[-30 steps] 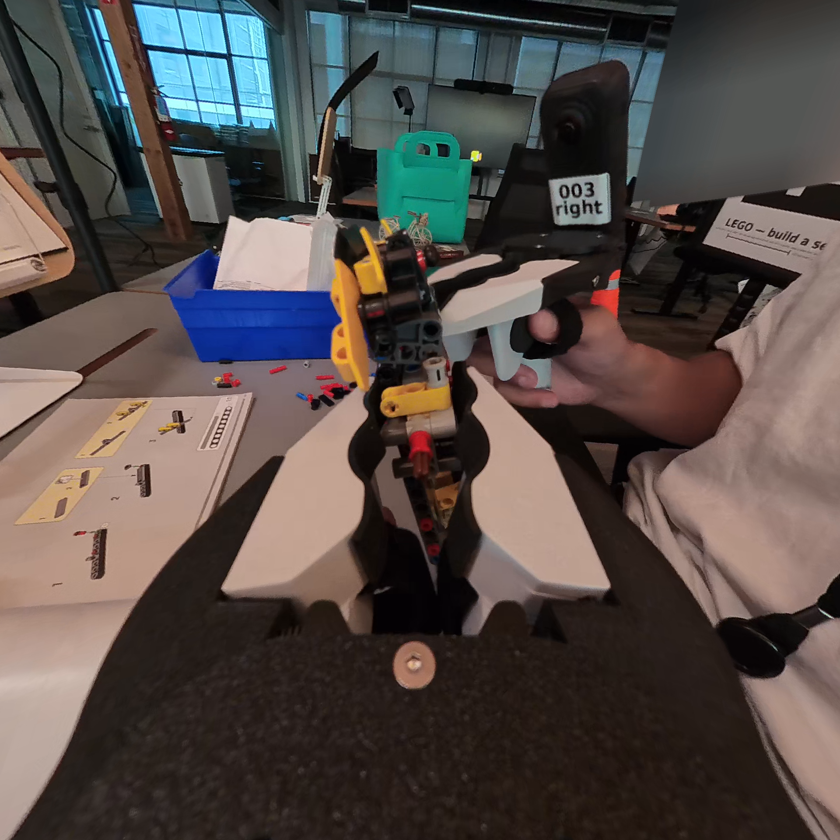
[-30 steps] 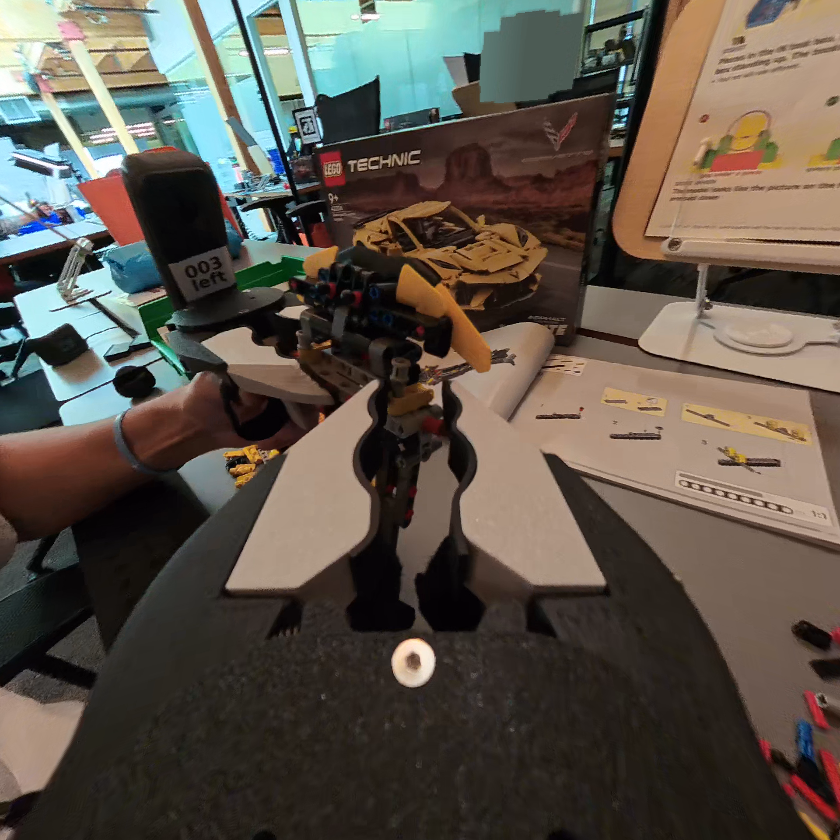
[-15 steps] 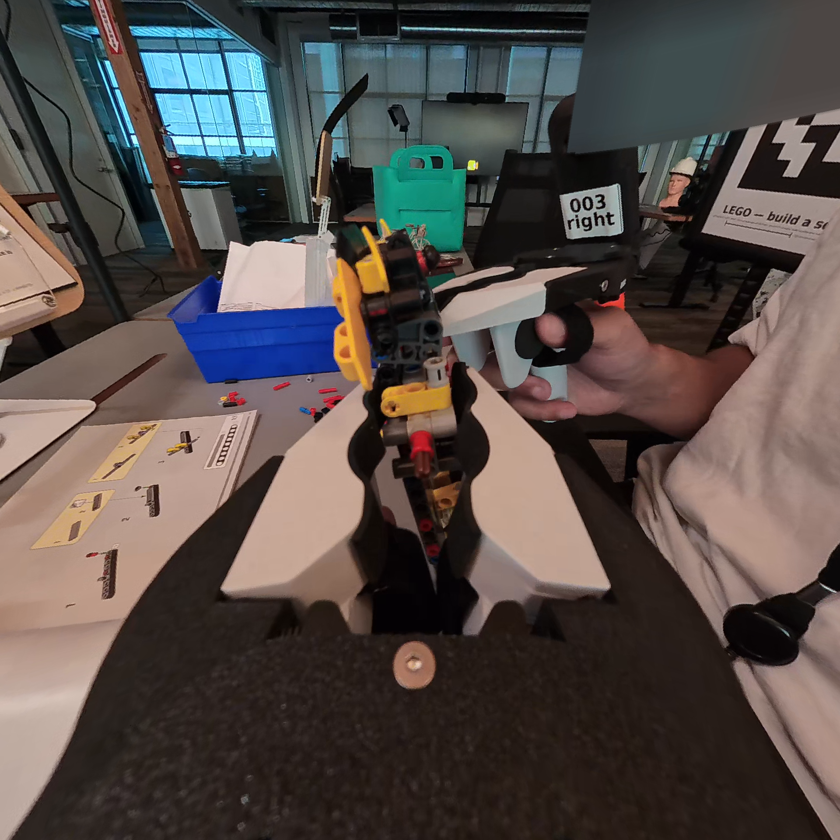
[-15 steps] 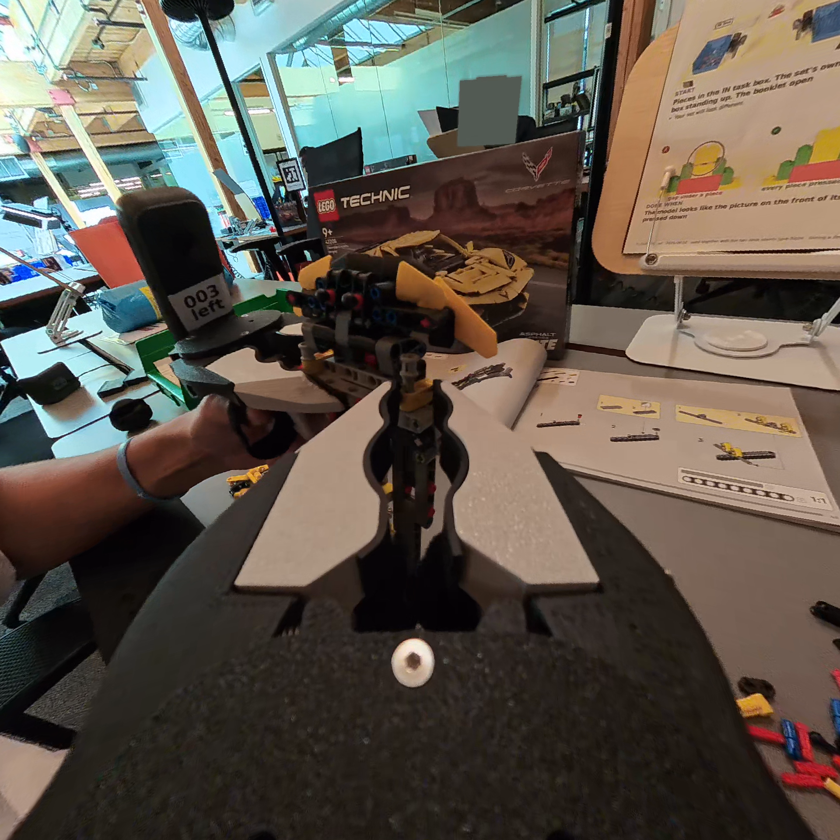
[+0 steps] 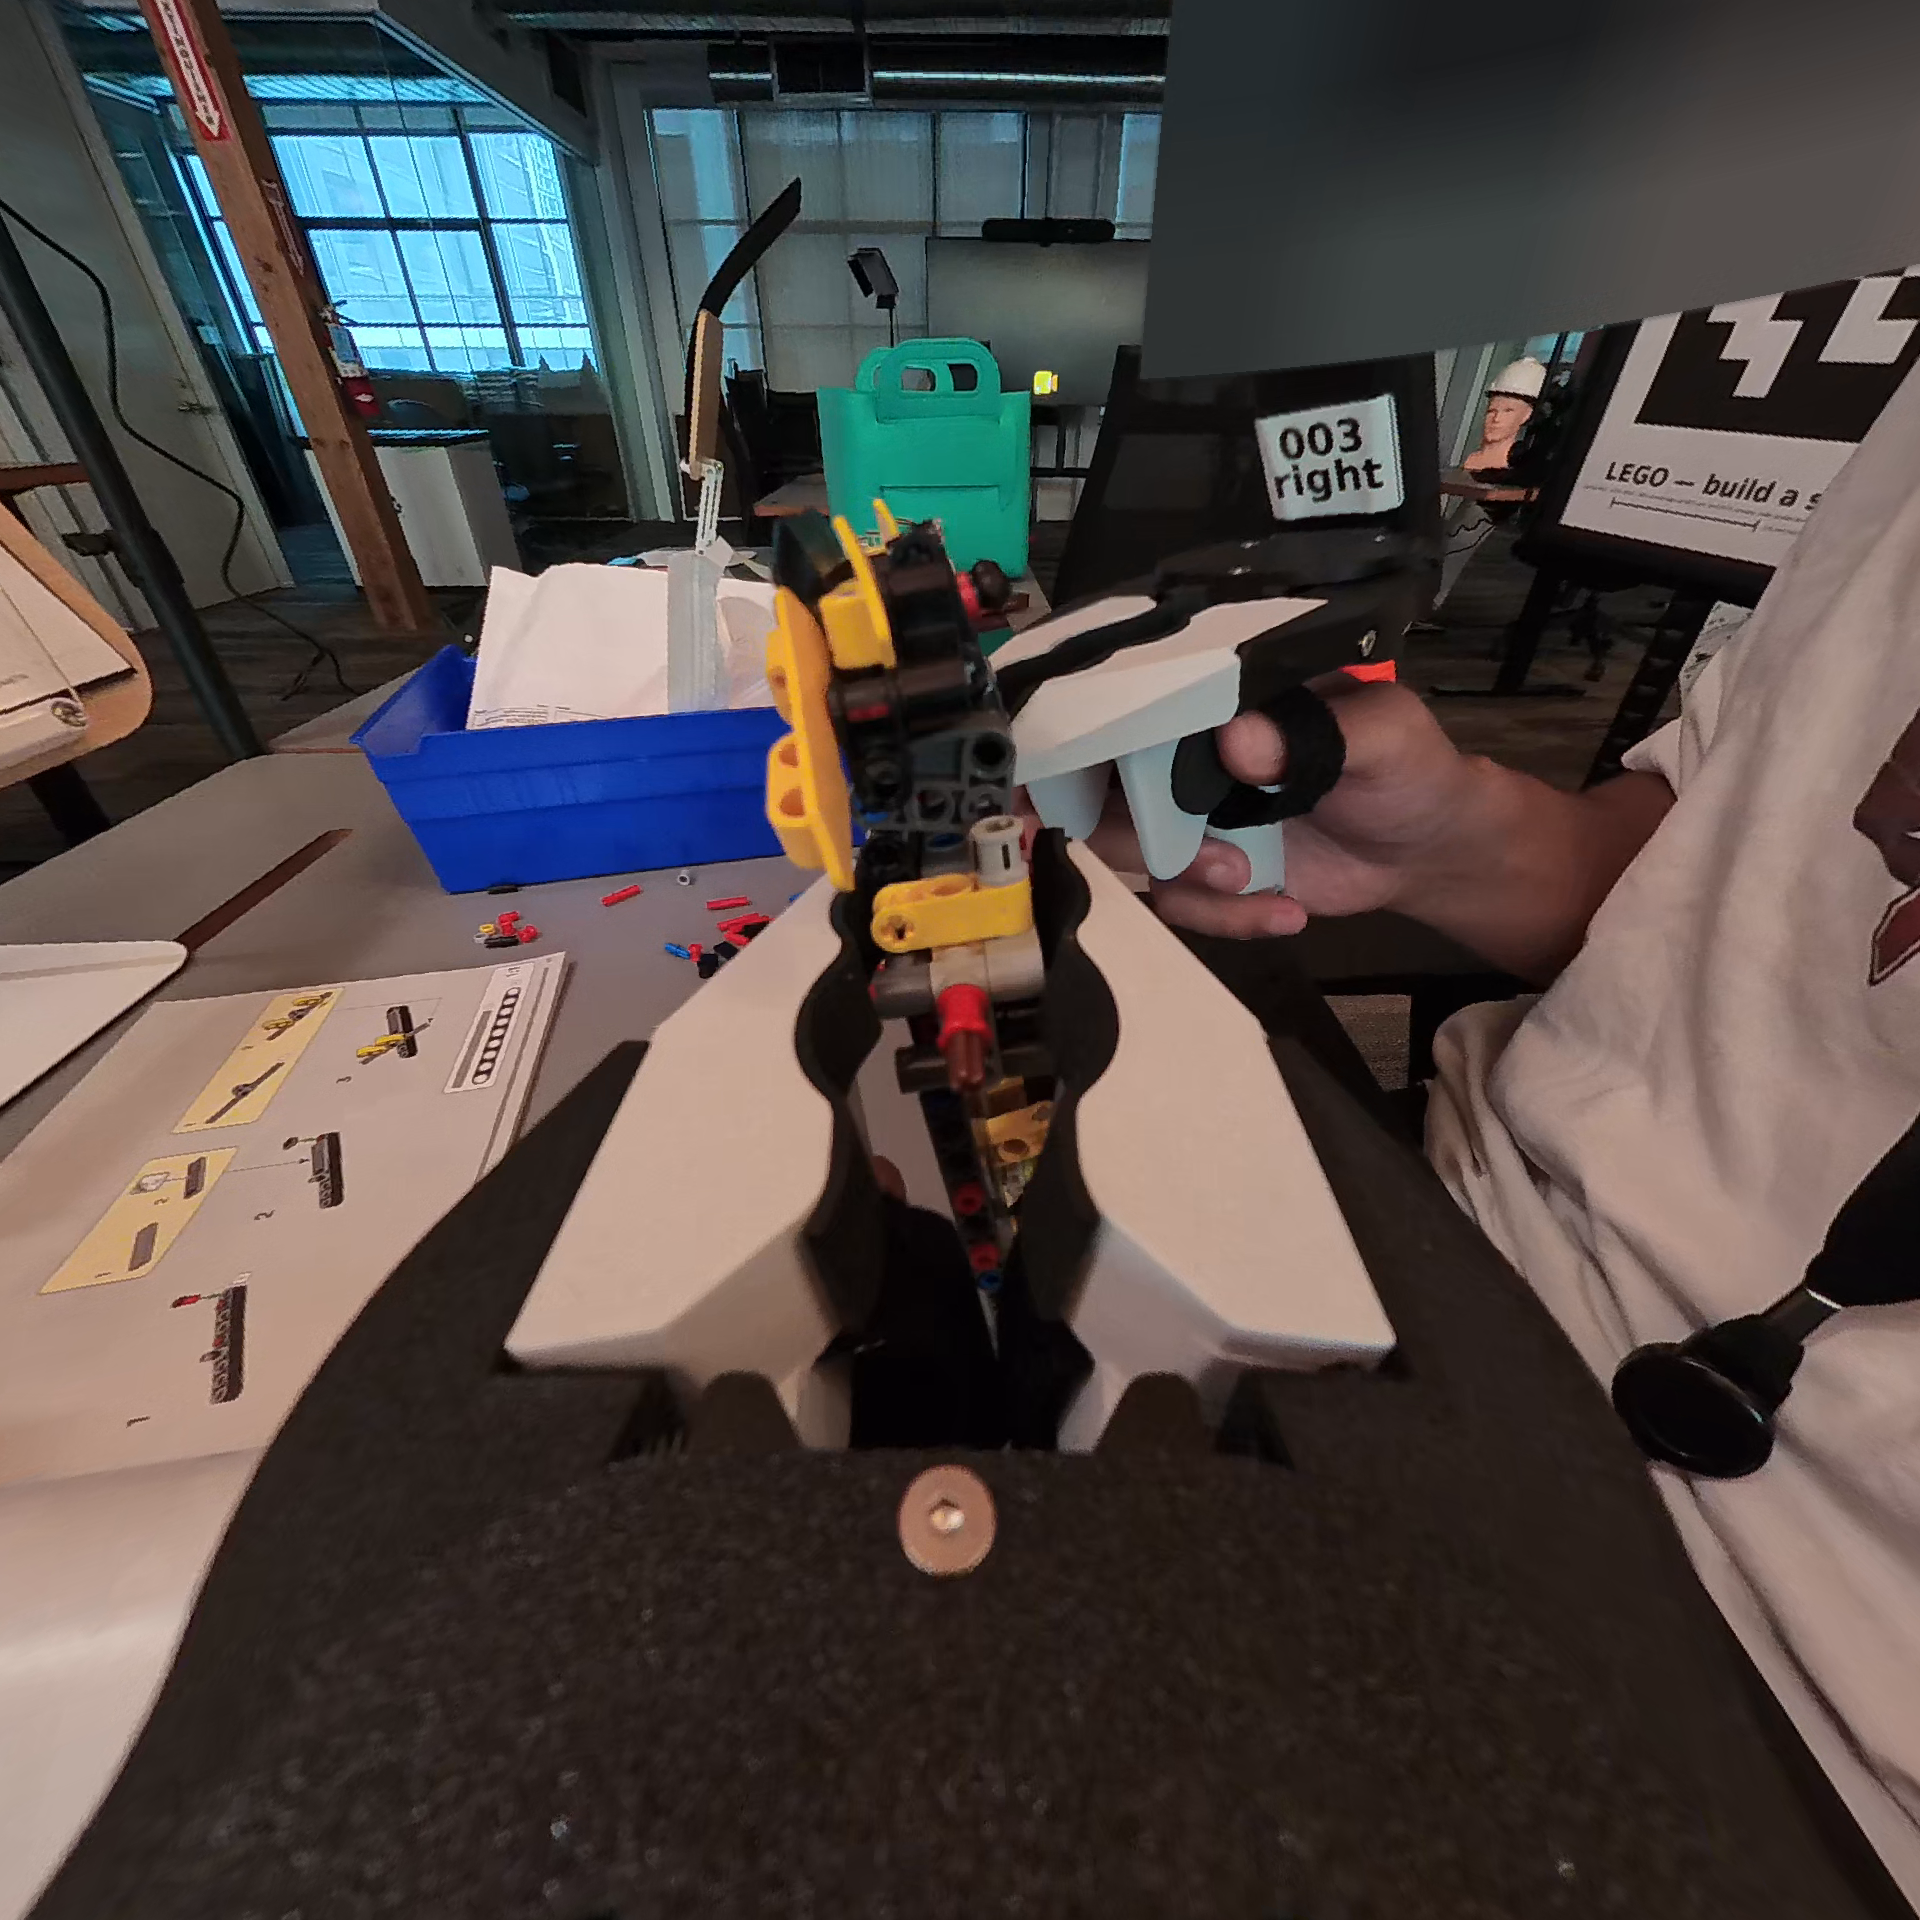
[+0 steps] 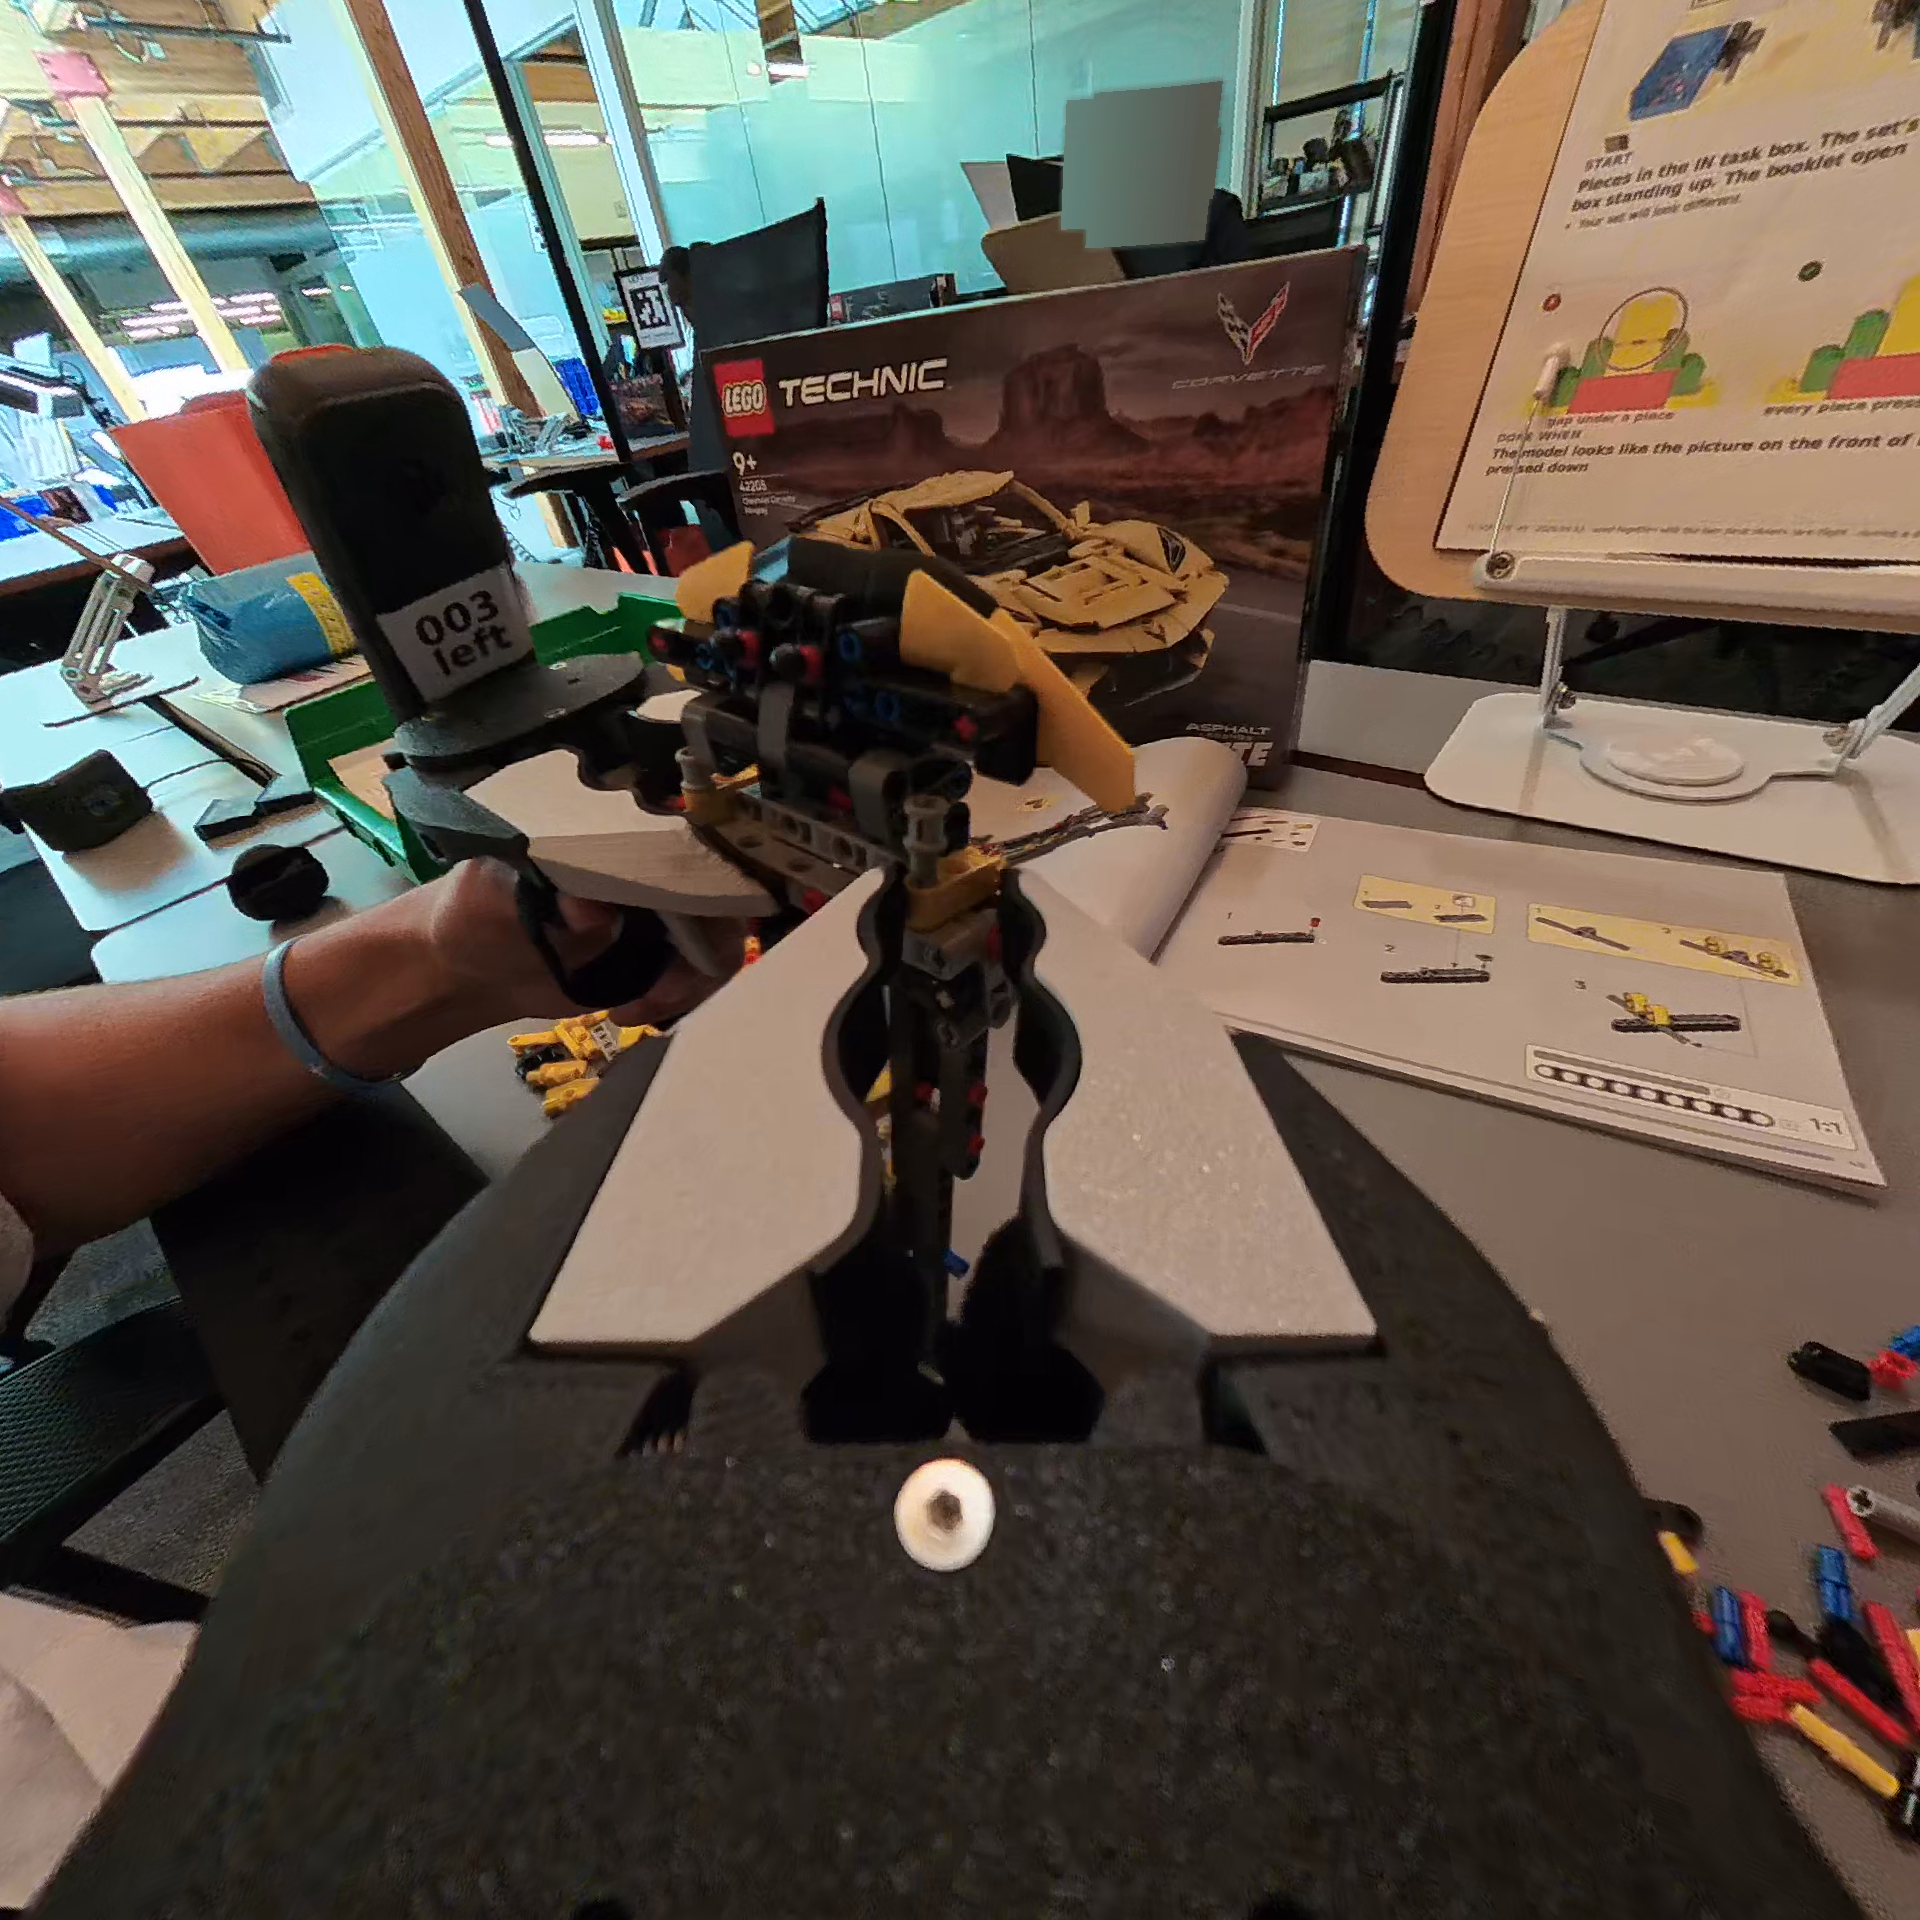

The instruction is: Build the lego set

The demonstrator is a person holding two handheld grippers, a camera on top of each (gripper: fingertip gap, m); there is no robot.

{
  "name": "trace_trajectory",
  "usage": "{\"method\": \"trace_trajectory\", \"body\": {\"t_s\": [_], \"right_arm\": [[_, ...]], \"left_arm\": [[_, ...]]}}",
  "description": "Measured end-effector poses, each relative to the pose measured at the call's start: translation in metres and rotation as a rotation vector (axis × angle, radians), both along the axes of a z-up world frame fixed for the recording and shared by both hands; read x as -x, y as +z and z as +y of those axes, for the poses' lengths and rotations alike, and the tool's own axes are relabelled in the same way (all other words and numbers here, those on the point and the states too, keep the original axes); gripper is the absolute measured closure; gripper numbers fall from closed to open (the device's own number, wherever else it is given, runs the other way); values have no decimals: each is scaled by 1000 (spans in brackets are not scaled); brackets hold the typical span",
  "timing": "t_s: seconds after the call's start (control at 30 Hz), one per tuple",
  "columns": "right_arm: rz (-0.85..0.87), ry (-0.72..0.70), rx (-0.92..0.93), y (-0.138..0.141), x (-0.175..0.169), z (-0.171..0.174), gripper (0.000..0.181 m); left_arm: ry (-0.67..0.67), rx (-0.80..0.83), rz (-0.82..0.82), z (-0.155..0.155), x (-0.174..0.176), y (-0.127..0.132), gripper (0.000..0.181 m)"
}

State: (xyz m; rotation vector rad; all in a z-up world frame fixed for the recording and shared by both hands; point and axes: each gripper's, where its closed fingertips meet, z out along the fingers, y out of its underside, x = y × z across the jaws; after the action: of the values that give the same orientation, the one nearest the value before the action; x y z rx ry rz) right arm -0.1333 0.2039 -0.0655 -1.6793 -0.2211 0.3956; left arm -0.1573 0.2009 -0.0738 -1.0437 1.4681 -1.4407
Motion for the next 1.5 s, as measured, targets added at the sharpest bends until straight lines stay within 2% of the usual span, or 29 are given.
{"method": "trace_trajectory", "body": {"t_s": [0.33, 0.8, 0.9, 1.0, 1.07, 1.2, 1.43, 1.5], "right_arm": [[-19, 23, 11, -1, 0, 1, 166], [-100, -26, 36, 1, -2, 2, 170], [-122, 29, 14, 1, 0, -1, 169], [-71, 89, 42, 1, -4, -4, 163], [-58, 115, 46, 1, -2, -6, 166], [-141, -4, 22, 1, -3, -2, 169], [-42, -167, -21, 2, -6, -5, 173], [-65, -184, -31, 2, -6, -8, 174]], "left_arm": [[9, -14, -4, 0, 0, 0, 154], [24, 4, -4, 2, -2, -1, 155], [12, -4, -4, 0, -1, -1, 155], [8, -2, -2, -1, -1, -1, 155], [11, -14, -1, -2, -1, 0, 155], [45, -41, 2, -3, -4, 0, 154], [130, -119, -8, -5, -7, 1, 154], [151, -129, -18, -8, -6, 2, 154]]}}
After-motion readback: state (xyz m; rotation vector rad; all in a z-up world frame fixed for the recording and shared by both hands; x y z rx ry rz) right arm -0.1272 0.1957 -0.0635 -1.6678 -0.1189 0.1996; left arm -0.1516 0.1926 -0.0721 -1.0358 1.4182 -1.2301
